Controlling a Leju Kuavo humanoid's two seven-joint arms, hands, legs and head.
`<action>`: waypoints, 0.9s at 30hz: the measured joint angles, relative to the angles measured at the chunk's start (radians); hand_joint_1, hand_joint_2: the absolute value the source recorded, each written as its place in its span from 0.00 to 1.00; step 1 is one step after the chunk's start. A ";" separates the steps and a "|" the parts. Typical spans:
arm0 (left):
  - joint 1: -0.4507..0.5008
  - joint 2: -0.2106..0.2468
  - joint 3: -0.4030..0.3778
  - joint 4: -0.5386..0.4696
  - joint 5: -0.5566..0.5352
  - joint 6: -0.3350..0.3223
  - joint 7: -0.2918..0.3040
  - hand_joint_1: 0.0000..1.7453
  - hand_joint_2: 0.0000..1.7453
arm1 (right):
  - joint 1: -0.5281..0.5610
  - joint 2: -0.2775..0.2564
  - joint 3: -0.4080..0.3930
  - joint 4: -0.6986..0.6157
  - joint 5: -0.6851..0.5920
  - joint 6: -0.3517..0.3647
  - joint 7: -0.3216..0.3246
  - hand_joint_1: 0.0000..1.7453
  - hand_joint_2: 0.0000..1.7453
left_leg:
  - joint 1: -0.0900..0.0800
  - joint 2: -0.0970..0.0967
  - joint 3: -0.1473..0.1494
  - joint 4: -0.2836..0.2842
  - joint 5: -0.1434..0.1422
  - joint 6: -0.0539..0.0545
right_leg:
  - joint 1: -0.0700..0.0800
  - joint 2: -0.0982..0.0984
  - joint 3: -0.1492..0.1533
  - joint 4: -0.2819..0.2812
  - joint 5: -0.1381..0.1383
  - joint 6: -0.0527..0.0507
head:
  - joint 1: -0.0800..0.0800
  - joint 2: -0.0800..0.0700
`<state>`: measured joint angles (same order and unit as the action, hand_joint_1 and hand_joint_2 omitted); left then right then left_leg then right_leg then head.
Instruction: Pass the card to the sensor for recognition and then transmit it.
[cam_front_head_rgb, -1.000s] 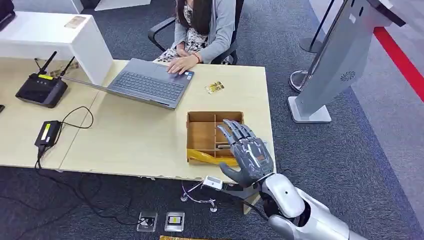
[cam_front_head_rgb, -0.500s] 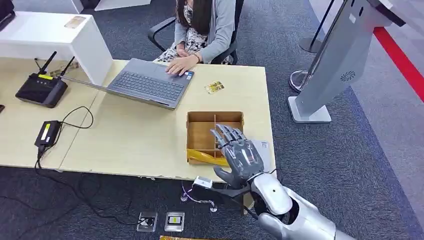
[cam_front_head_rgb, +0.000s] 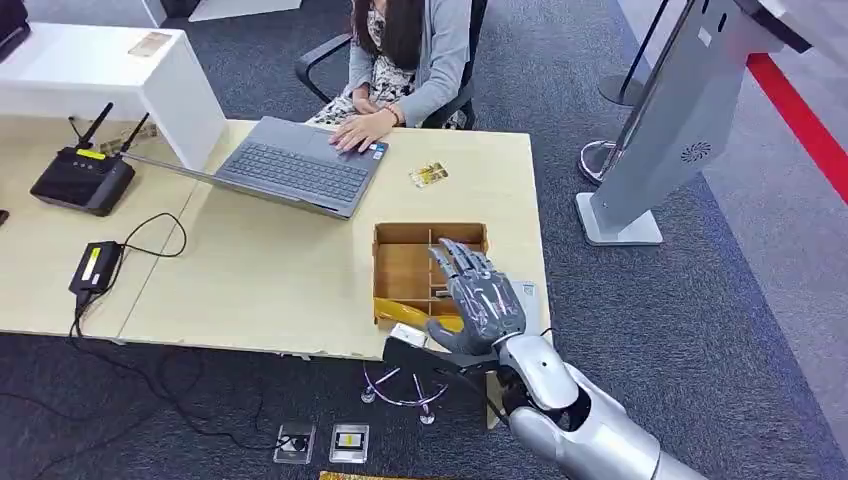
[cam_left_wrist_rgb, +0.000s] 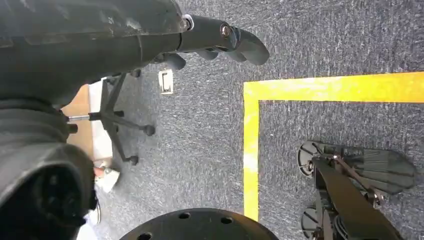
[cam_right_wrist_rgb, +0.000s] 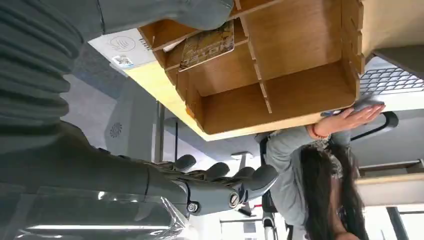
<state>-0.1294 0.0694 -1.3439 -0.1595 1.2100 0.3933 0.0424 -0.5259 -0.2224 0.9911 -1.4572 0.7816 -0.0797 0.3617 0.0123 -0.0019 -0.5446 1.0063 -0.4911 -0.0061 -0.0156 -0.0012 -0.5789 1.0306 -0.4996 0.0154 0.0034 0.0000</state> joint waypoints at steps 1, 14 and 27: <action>0.000 0.000 0.000 0.000 -0.001 -0.003 0.000 0.00 0.00 | 0.000 0.002 -0.001 0.002 0.000 0.000 0.002 0.00 1.00 | 0.000 0.000 0.000 0.000 0.000 0.000 | 0.000 0.000 0.000 0.000 0.000 0.000 | 0.000 0.000; 0.000 0.000 0.000 0.000 -0.014 -0.016 0.001 0.00 0.00 | 0.004 0.034 -0.016 0.044 0.053 -0.011 0.019 0.00 1.00 | 0.000 0.000 0.000 0.000 0.000 0.000 | 0.000 0.000 0.000 0.000 0.000 0.000 | 0.000 0.000; -0.001 0.000 0.000 0.000 -0.017 -0.014 0.003 0.00 0.00 | 0.014 0.074 -0.018 0.121 0.090 -0.018 0.020 0.00 1.00 | 0.000 0.000 0.000 0.000 0.000 0.000 | 0.000 0.000 0.000 0.000 0.000 0.000 | 0.000 0.000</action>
<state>-0.1302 0.0694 -1.3443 -0.1595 1.1933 0.3788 0.0454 -0.5119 -0.1480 0.9735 -1.3360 0.8720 -0.0980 0.3819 0.0123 -0.0019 -0.5446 1.0062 -0.4910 -0.0061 -0.0156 -0.0010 -0.5790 1.0306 -0.4996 0.0153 0.0034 0.0000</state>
